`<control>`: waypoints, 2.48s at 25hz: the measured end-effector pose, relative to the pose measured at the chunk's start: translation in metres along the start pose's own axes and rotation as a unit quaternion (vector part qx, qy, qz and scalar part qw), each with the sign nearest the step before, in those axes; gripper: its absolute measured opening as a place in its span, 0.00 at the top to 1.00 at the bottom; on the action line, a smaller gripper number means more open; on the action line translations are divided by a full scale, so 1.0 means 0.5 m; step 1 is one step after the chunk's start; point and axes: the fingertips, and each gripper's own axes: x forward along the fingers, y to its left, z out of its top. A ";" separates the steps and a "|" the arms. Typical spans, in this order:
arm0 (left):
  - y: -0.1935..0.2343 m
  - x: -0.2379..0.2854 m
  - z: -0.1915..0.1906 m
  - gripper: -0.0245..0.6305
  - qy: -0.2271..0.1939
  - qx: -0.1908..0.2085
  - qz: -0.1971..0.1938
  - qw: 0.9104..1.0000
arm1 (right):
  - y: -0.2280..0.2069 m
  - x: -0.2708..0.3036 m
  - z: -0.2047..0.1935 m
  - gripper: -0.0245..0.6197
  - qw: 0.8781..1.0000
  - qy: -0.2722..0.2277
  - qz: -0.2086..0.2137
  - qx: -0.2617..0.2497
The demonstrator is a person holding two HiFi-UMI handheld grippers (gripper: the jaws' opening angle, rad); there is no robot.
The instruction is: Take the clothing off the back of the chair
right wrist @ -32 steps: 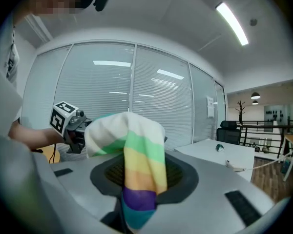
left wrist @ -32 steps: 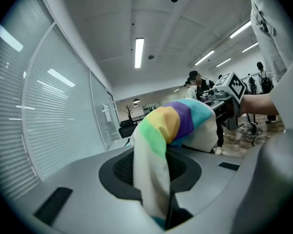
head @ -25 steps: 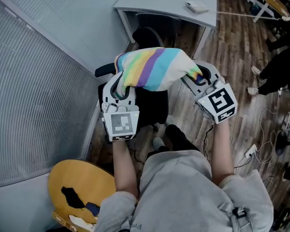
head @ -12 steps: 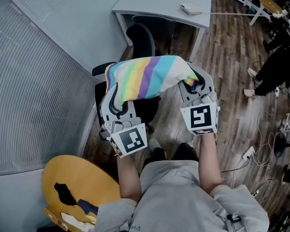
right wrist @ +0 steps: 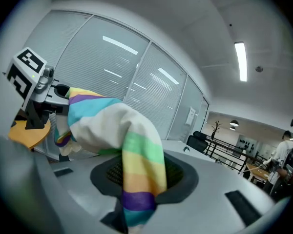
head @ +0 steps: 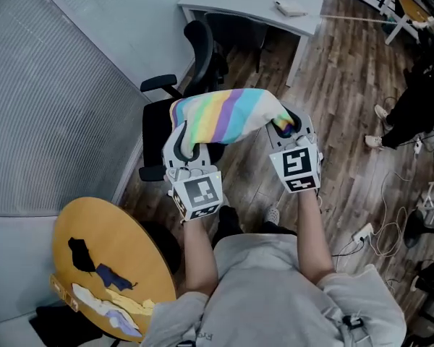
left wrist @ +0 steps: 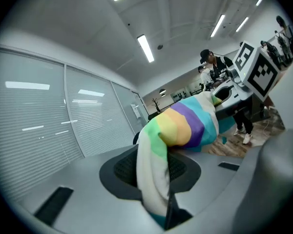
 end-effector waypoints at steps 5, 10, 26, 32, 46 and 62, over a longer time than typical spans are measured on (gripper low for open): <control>-0.051 -0.039 -0.025 0.81 0.026 -0.046 -0.008 0.999 | 0.016 -0.034 -0.051 0.75 1.000 0.009 0.020 0.018; -0.116 -0.073 -0.079 0.81 0.060 -0.091 -0.016 0.994 | 0.036 -0.061 -0.116 0.75 0.998 0.023 0.046 0.031; -0.310 -0.116 -0.354 0.81 0.169 -0.246 -0.039 0.954 | 0.170 -0.084 -0.415 0.75 0.982 0.111 0.101 0.117; -0.362 -0.085 -0.381 0.82 0.189 -0.248 -0.055 0.949 | 0.145 -0.068 -0.474 0.76 0.979 0.138 0.085 0.128; -0.393 -0.038 -0.376 0.81 0.195 -0.270 -0.070 0.940 | 0.101 -0.064 -0.516 0.75 0.977 0.139 0.076 0.146; -0.393 -0.048 -0.389 0.81 0.203 -0.278 -0.052 0.937 | 0.107 -0.064 -0.521 0.75 0.975 0.138 0.093 0.145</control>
